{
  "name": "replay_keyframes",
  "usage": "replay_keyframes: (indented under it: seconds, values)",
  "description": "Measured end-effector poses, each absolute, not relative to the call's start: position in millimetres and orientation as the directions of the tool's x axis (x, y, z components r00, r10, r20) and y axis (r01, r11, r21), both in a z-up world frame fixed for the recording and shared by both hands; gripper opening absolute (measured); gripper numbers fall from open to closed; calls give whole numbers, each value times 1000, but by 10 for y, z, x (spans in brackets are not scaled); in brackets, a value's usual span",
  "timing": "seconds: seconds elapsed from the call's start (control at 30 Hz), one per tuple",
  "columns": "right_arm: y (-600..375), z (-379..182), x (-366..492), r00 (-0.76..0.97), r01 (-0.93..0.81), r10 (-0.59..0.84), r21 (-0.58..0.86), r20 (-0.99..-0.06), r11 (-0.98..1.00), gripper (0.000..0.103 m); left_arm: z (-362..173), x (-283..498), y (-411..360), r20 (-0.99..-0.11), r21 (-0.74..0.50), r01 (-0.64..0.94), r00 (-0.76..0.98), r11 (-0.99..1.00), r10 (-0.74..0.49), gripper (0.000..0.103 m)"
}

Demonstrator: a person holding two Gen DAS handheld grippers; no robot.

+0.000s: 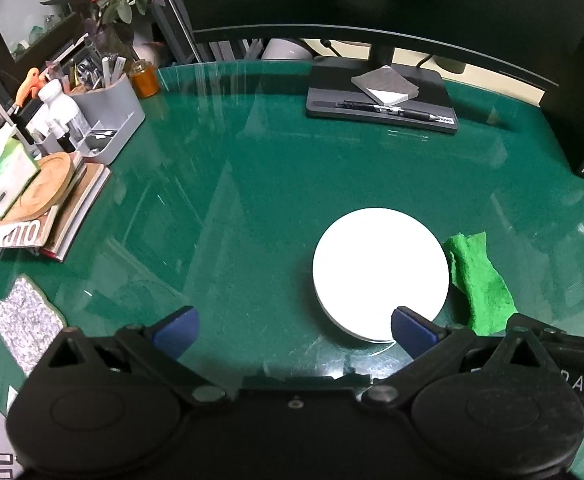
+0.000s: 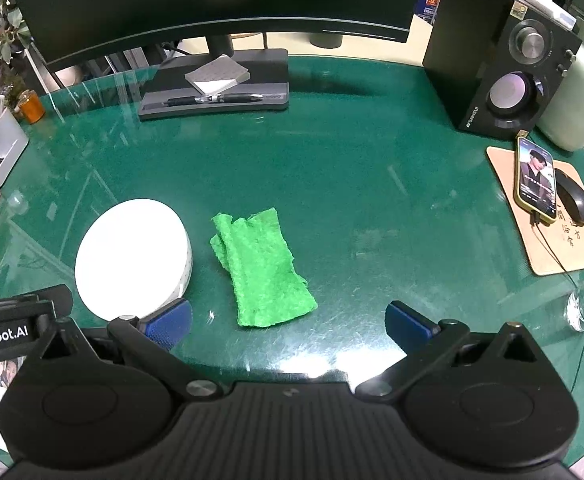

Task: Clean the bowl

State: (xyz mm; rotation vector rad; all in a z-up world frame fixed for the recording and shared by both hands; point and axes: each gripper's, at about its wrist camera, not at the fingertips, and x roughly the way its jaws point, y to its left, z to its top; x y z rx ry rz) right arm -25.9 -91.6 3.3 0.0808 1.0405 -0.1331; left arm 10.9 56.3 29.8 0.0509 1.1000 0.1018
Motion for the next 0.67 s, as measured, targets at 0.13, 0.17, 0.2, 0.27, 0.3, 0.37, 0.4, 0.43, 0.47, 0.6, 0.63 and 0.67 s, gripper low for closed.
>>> replay_keyframes:
  seconds: [0.13, 0.17, 0.2, 0.27, 0.3, 0.37, 0.4, 0.43, 0.47, 0.6, 0.63, 0.67]
  values:
    - [-906, 17, -249, 491, 147, -68, 5, -868, 989, 102, 291, 111, 565, -888, 100, -59, 444, 993, 116, 102]
    - [-904, 12, -247, 489, 146, -67, 6, -869, 989, 102, 284, 117, 565, -890, 109, -61, 438, 992, 124, 102]
    - [-898, 14, -246, 490, 144, -65, 7, -869, 990, 102, 281, 119, 565, -891, 111, -62, 436, 992, 127, 102]
    - [-882, 18, -249, 493, 137, -63, 6, -868, 991, 102, 269, 124, 559, -893, 124, -60, 429, 990, 138, 102]
    - [-880, 17, -241, 491, 137, -63, 6, -869, 991, 102, 268, 125, 557, -893, 126, -59, 428, 990, 139, 102]
    - [-876, 13, -225, 488, 137, -63, 5, -870, 991, 102, 266, 125, 550, -892, 133, -55, 428, 990, 144, 103]
    - [-878, 11, -224, 488, 138, -63, 6, -871, 990, 102, 265, 123, 541, -891, 139, -53, 429, 989, 149, 103]
    - [-879, 10, -224, 487, 138, -62, 7, -871, 990, 102, 267, 121, 534, -890, 145, -51, 431, 988, 153, 103]
    - [-880, 8, -224, 487, 139, -61, 8, -871, 990, 102, 271, 116, 531, -888, 148, -52, 434, 988, 156, 103]
    - [-886, 2, -223, 485, 141, -58, 12, -872, 990, 102, 289, 105, 518, -881, 158, -51, 444, 986, 164, 102]
    - [-895, 6, -222, 486, 139, -58, 12, -872, 990, 102, 293, 105, 517, -880, 158, -50, 446, 986, 164, 102]
    - [-897, 6, -222, 486, 139, -57, 13, -872, 990, 102, 296, 105, 517, -879, 158, -49, 448, 986, 163, 102]
